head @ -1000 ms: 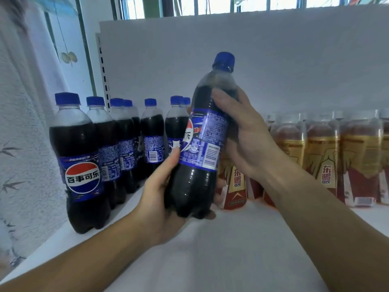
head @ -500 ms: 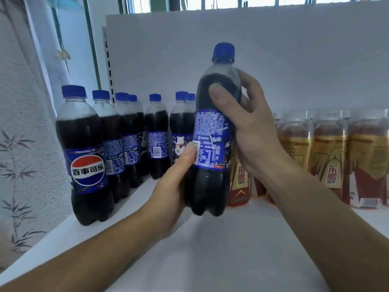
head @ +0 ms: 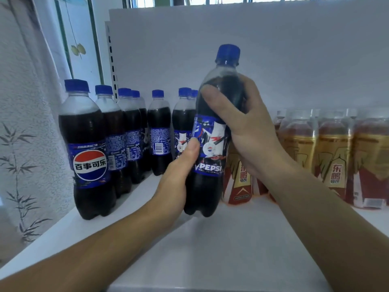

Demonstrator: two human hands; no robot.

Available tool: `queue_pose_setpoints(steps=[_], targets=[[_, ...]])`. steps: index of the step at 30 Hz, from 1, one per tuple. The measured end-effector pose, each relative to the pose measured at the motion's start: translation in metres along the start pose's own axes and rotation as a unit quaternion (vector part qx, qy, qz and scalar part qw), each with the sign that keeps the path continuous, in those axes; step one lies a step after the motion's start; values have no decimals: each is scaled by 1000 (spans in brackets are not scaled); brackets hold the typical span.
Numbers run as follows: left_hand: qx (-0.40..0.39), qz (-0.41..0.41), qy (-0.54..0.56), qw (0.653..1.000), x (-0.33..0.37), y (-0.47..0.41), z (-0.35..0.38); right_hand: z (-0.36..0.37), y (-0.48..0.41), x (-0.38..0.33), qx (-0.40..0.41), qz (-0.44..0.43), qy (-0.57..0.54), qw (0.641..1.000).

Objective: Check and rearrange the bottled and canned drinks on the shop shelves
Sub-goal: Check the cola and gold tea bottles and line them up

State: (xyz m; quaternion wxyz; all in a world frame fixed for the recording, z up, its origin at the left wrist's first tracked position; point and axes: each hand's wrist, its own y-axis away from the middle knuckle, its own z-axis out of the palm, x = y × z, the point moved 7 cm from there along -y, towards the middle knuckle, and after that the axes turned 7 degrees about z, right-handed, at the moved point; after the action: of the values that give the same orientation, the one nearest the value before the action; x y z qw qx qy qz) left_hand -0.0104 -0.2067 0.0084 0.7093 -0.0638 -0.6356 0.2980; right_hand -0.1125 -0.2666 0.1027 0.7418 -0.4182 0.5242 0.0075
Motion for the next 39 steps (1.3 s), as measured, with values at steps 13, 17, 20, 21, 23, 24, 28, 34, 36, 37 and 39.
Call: queue_pose_setpoints(steps=[13, 17, 20, 21, 23, 24, 28, 34, 36, 37, 39], targets=[[15, -25, 20, 999, 5, 0, -3, 7, 3, 2, -16, 13, 39, 999], [-38, -120, 96, 987, 2, 8, 2, 12, 1, 16, -75, 98, -32, 992], [-30, -115, 80, 990, -1, 5, 1, 4, 0, 10, -26, 60, -4, 998], [-3, -93, 61, 994, -1, 2, -1, 3, 1, 6, -9, 36, 24, 999], [51, -60, 32, 996, -1, 0, -6, 3, 2, 1, 6, -4, 80, 997], [70, -56, 32, 995, -4, -1, -9, 5, 2, 3, -1, -2, 91, 996], [63, -120, 58, 989, -11, 3, -9, 9, -2, 17, -62, 97, 13, 993], [29, -110, 73, 991, -7, 4, 2, -1, -4, 5, -1, 24, 32, 999], [50, -78, 56, 994, -7, 2, -1, -1, -3, 3, 1, 9, 60, 998], [50, -75, 54, 994, -7, 2, -1, 1, -3, 6, -13, 19, 66, 998], [25, -110, 85, 990, -8, 5, 2, 6, -4, 12, -62, 67, 42, 995]])
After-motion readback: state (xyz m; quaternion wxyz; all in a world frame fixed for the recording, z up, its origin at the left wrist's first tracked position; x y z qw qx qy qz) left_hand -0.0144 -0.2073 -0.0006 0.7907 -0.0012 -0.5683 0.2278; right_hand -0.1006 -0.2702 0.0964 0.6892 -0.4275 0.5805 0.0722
